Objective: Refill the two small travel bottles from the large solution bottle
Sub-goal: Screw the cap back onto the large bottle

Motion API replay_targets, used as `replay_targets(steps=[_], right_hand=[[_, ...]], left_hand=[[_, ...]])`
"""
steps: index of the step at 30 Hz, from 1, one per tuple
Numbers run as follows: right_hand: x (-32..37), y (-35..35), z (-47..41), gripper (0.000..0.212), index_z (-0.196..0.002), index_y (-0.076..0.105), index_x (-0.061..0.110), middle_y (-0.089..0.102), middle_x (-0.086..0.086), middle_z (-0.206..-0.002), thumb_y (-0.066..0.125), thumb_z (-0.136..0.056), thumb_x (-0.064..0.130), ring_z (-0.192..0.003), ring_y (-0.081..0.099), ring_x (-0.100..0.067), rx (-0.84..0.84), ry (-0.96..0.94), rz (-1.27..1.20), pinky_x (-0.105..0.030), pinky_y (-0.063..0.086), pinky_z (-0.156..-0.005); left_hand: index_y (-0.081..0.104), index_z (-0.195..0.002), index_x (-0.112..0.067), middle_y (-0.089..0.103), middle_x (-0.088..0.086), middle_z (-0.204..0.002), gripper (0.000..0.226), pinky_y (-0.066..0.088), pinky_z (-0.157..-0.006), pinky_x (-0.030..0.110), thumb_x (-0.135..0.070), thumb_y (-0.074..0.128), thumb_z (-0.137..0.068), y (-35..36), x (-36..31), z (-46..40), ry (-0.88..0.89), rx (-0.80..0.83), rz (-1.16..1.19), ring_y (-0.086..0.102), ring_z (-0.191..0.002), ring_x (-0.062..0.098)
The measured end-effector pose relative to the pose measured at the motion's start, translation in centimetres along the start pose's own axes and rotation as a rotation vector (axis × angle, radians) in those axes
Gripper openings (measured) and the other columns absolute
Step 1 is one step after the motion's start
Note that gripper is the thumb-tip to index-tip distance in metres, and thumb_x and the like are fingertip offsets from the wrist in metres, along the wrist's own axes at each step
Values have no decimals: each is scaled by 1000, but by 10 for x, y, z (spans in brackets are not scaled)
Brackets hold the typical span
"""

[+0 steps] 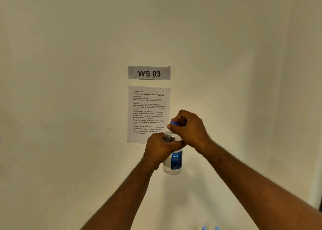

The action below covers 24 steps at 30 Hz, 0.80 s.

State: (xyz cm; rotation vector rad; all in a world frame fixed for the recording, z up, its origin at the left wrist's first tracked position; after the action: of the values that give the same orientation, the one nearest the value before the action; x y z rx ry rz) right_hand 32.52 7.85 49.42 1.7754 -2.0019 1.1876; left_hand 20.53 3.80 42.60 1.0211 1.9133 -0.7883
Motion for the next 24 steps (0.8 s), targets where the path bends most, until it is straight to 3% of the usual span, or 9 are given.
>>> replay_targets(steps=[3,6,8,11,14,17,22,24], right_hand=[[-3,7,5,28,-100,57,25,71,2,-101,79,-83,31,-84,67,-14,11,36,25,-32,60,-82],[-3,14,11,46,-116,51,28,67,6,-99,78,-81,41,-82,66,-11,68,74,-16,-26,57,-73],[-8,17,14,60,-126,45,31,64,9,-104,76,-79,51,-88,65,-11,110,124,-44,-23,54,-71],[-24,18,25,73,-134,43,32,66,8,-117,69,-74,64,-103,66,-15,199,204,-146,-29,56,-80],[-51,33,53,67,-135,47,30,66,5,-123,76,-78,47,-106,69,-18,371,246,-317,-40,58,-90],[-75,54,80,67,-135,52,33,66,13,-124,84,-76,27,-109,67,-10,429,192,-252,-32,59,-87],[-99,88,97,63,-125,59,30,70,16,-110,88,-70,36,-96,65,5,345,169,-118,-11,51,-78],[-110,104,103,59,-120,60,29,68,19,-105,88,-69,36,-92,65,3,335,180,-77,-10,49,-76]], left_hand=[[57,-113,-30,71,1,-113,46,56,-99,48,-33,85,-77,-1,8,2,-38,25,-23,70,-106,26],[61,-120,-22,72,2,-113,48,56,-100,51,-35,83,-80,-4,13,2,-60,48,-28,70,-105,25],[59,-121,-25,71,3,-118,51,55,-100,52,-36,83,-79,-7,15,2,-55,51,-17,69,-108,26],[59,-113,-38,70,1,-123,51,58,-96,49,-40,88,-71,-13,22,6,-49,58,30,68,-110,26],[65,-117,-35,73,-2,-119,53,60,-94,48,-38,88,-69,-20,39,10,-74,89,98,71,-108,22],[73,-114,-28,77,-2,-110,52,60,-94,49,-43,90,-67,-22,58,17,-116,135,77,74,-103,20],[73,-114,-26,78,0,-107,44,59,-96,48,-32,89,-74,-23,98,31,-195,175,79,75,-101,20],[71,-116,-24,78,3,-110,43,58,-98,47,-27,88,-76,-23,117,39,-215,206,89,74,-104,21]])
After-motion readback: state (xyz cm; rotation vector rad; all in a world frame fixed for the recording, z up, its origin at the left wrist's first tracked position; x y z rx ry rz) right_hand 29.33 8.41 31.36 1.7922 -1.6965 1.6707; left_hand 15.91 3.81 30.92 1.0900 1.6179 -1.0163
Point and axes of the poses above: each hand's wrist, its own z-axis away from the middle knuckle, its own y-axis out of the palm, x = y × z, the point moved 6 cm from there along -z, towards the middle knuckle
